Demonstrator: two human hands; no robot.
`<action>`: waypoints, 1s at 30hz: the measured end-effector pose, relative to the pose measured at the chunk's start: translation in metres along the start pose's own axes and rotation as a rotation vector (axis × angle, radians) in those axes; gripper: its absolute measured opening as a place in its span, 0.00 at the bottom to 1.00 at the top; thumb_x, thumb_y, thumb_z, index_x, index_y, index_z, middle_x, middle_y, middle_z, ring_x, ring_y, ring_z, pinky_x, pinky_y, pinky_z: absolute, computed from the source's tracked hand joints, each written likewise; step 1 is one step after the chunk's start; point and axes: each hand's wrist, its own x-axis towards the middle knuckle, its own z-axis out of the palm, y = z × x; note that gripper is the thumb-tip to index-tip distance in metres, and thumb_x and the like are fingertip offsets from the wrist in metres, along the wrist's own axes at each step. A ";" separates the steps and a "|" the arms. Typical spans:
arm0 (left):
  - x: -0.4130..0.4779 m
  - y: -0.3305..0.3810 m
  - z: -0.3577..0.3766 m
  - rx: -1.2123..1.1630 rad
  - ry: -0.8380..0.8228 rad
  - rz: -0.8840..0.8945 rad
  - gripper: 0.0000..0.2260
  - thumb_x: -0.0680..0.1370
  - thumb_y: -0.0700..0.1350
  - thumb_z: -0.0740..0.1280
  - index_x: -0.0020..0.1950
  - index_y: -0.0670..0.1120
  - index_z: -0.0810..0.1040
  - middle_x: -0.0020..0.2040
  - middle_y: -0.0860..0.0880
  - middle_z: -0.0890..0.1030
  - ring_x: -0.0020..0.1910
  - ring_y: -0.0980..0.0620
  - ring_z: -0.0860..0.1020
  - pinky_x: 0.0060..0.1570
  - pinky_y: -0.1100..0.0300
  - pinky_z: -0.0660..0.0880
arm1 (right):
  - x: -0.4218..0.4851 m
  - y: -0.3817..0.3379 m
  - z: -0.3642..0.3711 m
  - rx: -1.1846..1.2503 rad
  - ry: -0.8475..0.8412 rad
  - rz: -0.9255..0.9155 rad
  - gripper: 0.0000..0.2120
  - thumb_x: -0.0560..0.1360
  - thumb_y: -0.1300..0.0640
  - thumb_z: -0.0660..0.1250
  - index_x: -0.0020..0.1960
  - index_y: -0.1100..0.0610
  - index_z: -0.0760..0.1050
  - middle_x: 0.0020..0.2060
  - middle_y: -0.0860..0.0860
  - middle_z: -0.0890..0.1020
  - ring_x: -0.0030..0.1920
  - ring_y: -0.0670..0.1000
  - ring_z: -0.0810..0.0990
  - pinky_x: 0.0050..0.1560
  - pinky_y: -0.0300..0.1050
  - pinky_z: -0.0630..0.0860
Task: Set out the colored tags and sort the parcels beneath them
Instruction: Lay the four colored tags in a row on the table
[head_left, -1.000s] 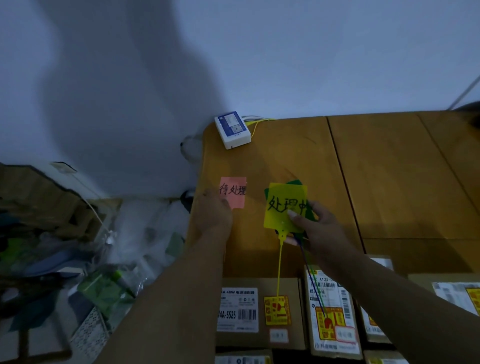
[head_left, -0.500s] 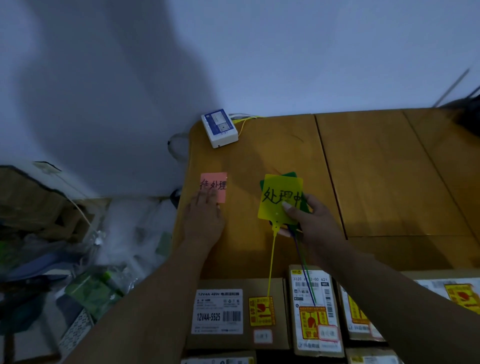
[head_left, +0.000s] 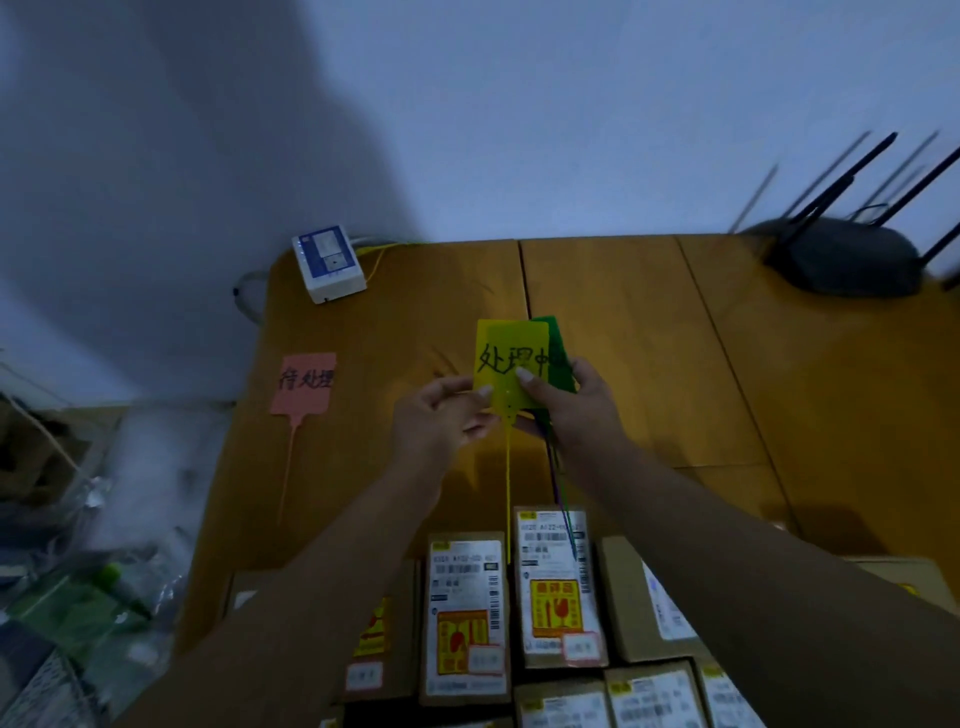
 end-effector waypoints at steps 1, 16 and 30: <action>-0.002 -0.002 0.007 -0.031 0.006 -0.008 0.07 0.76 0.37 0.76 0.52 0.44 0.82 0.42 0.45 0.88 0.40 0.47 0.88 0.37 0.62 0.82 | 0.003 -0.004 -0.008 0.005 -0.002 0.000 0.08 0.79 0.60 0.74 0.56 0.55 0.77 0.52 0.55 0.86 0.45 0.53 0.88 0.38 0.47 0.86; 0.043 -0.029 0.073 -0.035 0.161 -0.011 0.11 0.80 0.34 0.69 0.62 0.37 0.80 0.49 0.35 0.84 0.29 0.54 0.85 0.34 0.63 0.81 | 0.036 -0.017 -0.111 0.148 -0.046 0.080 0.10 0.83 0.64 0.67 0.64 0.59 0.75 0.52 0.56 0.86 0.43 0.53 0.88 0.35 0.46 0.86; 0.108 -0.068 0.086 0.453 0.411 0.051 0.10 0.80 0.37 0.68 0.60 0.38 0.82 0.38 0.41 0.85 0.34 0.44 0.86 0.45 0.48 0.85 | 0.050 -0.006 -0.146 0.115 -0.001 0.131 0.14 0.83 0.62 0.69 0.68 0.59 0.75 0.56 0.56 0.84 0.52 0.56 0.87 0.42 0.52 0.88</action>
